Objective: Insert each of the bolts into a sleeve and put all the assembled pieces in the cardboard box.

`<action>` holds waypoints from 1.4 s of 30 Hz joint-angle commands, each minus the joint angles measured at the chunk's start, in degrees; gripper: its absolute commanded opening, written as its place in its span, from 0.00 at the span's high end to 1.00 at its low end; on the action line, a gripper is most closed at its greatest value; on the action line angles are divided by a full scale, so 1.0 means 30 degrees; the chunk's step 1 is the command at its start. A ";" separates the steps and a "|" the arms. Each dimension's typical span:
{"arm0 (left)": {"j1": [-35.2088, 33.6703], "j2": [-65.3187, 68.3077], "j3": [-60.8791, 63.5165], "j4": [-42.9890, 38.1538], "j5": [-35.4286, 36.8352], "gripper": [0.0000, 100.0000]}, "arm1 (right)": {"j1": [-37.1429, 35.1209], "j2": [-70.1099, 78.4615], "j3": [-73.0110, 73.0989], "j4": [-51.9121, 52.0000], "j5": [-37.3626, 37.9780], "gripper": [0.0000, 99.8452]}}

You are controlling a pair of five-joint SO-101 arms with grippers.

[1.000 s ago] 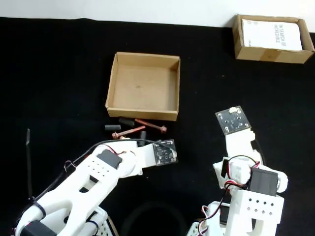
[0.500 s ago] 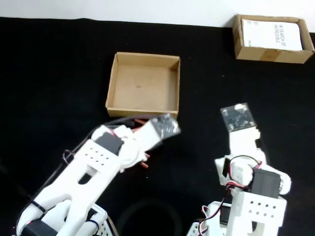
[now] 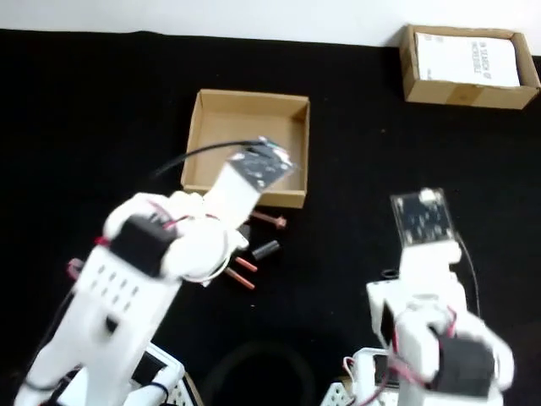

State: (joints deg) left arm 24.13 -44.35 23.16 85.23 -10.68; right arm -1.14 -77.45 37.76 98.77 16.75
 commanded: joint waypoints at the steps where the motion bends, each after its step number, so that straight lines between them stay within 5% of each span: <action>1: 0.0249 -0.3473 0.0718 -0.2403 0.2813 0.99 | -0.1275 -0.3121 0.0659 -0.1509 -0.0762 0.99; 10: 0.0132 -1.1912 0.8542 -0.9582 1.0315 0.99 | -0.4029 -0.9245 0.8249 -0.8337 -0.7150 0.99; 19: 0.0425 -1.1678 1.3114 -2.0044 1.0813 0.99 | -0.7487 -0.8923 1.3641 -1.6015 -0.8527 0.99; 30: 0.3473 -0.3707 0.6315 -1.8989 1.0872 0.99 | -0.8659 -0.8923 1.7861 -2.0527 -0.8586 0.99; 38: 0.4293 -0.3443 0.7429 -1.8637 1.0755 0.99 | -0.8659 -0.8923 1.7656 -2.0527 -0.8615 0.99; 42: 0.4205 -0.3414 0.8689 -2.0864 1.0725 0.99 | -0.8630 -0.8923 1.7656 -2.0498 -0.8615 0.99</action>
State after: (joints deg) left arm 36.18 -54.64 48.48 27.65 21.67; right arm -26.81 -103.74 91.56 38.46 -8.75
